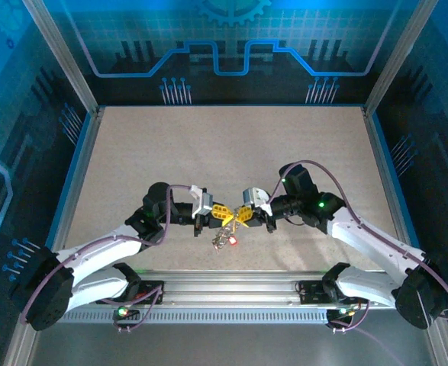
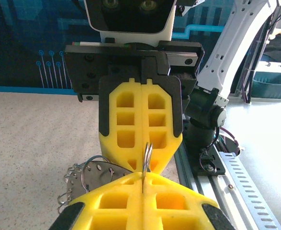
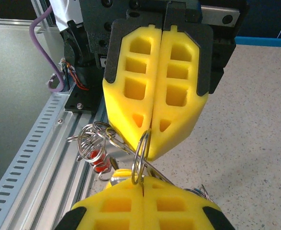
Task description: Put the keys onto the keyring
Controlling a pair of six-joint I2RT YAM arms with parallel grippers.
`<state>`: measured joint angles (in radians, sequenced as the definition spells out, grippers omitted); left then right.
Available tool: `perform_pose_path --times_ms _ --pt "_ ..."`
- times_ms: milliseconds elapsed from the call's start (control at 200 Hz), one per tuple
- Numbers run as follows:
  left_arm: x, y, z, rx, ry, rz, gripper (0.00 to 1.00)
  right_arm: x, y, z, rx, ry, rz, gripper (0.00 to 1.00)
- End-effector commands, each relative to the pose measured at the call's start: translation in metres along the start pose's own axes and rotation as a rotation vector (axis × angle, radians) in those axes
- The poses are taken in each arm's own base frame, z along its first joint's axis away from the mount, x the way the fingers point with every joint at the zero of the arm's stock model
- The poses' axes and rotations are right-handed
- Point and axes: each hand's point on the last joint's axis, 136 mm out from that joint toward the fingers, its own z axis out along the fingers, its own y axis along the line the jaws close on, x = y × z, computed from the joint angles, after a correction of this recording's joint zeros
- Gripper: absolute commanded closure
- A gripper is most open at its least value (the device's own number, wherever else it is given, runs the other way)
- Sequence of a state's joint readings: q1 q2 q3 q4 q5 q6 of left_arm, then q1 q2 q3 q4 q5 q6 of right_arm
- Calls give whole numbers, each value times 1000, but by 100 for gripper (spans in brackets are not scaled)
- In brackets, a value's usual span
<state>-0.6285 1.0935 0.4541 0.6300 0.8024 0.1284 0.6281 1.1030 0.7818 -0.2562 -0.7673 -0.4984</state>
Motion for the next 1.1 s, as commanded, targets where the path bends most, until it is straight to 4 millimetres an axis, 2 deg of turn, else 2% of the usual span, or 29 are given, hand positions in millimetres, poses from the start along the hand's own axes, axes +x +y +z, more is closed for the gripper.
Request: perform_pose_path --times_ms 0,80,235,425,480,640,820,1096 --pt "-13 -7 0 37 -49 51 100 -8 -4 0 7 6 -1 94" --pt "-12 -6 0 35 -48 50 100 -7 -10 -1 45 17 -5 89" --pt "-10 0 -1 -16 -50 47 100 -7 -9 -9 78 -17 -23 78" --pt "-12 10 -5 -94 -60 48 100 5 -6 -15 123 1 -21 70" --pt "-13 11 -5 -99 -65 45 100 9 -8 -16 166 1 -23 69" --pt "-16 13 -6 -111 -80 46 100 18 -12 -23 301 -36 -51 59" --pt "-18 12 -5 -102 -88 48 100 26 -8 -20 291 -24 -26 59" --pt "-22 9 -5 -81 -103 59 100 22 -7 -18 284 -37 -68 60"
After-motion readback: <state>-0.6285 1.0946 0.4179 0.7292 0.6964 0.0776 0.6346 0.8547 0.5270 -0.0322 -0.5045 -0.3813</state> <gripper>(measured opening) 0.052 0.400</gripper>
